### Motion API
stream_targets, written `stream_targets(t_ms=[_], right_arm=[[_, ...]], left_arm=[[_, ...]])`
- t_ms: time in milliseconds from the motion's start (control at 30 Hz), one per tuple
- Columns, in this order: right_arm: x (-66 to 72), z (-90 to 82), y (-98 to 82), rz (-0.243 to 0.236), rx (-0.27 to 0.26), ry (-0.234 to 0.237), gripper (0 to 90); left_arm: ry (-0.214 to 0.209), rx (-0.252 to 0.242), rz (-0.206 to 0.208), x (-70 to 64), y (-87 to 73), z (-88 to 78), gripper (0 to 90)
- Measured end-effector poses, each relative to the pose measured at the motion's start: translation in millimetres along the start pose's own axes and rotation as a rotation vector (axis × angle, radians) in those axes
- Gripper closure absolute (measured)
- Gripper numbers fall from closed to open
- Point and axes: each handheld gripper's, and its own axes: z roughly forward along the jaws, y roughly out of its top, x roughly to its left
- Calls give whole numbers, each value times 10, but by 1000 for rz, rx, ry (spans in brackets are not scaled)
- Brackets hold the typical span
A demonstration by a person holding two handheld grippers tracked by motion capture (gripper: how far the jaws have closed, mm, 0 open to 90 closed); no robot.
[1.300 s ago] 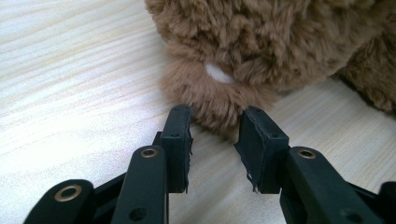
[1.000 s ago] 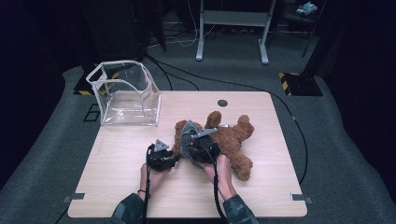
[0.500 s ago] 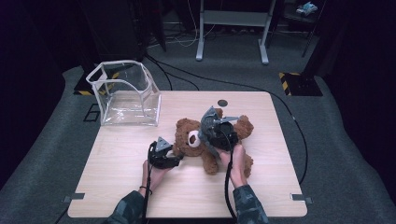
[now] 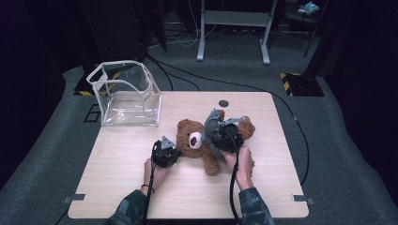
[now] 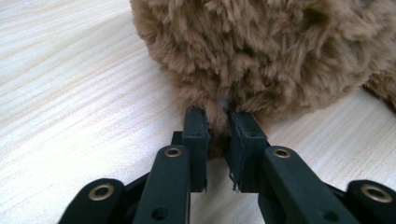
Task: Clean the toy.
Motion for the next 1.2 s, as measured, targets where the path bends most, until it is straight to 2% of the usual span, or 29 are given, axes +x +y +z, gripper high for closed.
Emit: stream_targets(t_ms=[133,200,233,300,333,400,467,567,600,667,700,733,800,867,933,967,1000,1067,1100,1133,1200], right_arm=[[-110,-132,-55,14,-6,-46,722],[-145,-190,-88,-2,7,-97,719],[-156,-202,-111,0,22,-106,716],[-182,-216,-156,-7,32,-96,689],[-180,-225,-164,-19,36,-97,656],[-146,-257,-138,-47,42,-122,504],[-98,-283,-86,-68,2,-126,318],[-74,-212,22,-83,-35,-123,272],[-89,-133,64,-74,-29,-124,290],[-86,-9,83,-78,-15,-109,449],[-64,22,75,-84,-11,-121,540],[-47,37,53,-104,-31,-130,620],[-41,2,22,-102,-56,-110,710],[-6,-87,8,-97,-85,-99,729],[81,-158,20,-102,-117,-40,729],[146,-160,33,-126,-113,-13,729],[230,-128,45,-145,-102,-4,728],[355,11,51,-187,-56,-18,727],[375,94,43,-217,-30,-54,727],[364,154,24,-222,-8,-82,728],[263,165,-25,-177,-14,-79,732]], left_arm=[[-1,1,-1,1,0,0,799],[-2,2,2,2,0,-2,799],[-2,-1,-6,-5,-1,1,798],[-2,-1,-5,-5,-2,1,797],[-2,-1,-4,-6,-2,1,797],[-1,6,3,-6,0,-3,796],[-1,2,1,-6,-1,0,795],[-1,7,3,-7,1,-4,795],[1,1,1,-9,-1,0,795],[1,2,1,-9,-1,0,795],[3,3,4,-8,-1,-1,795],[2,2,1,-9,-1,0,795],[3,-1,-1,-16,-2,2,795],[3,1,3,-13,-1,0,795],[4,-2,-1,-18,-2,3,795],[4,-2,-1,-18,-2,3,796],[4,-2,-1,-18,-2,3,796],[4,-2,-1,-17,-2,2,796],[4,2,3,-13,-2,0,797],[4,2,3,-12,-2,-1,797],[1,2,6,-7,-4,-2,798]])
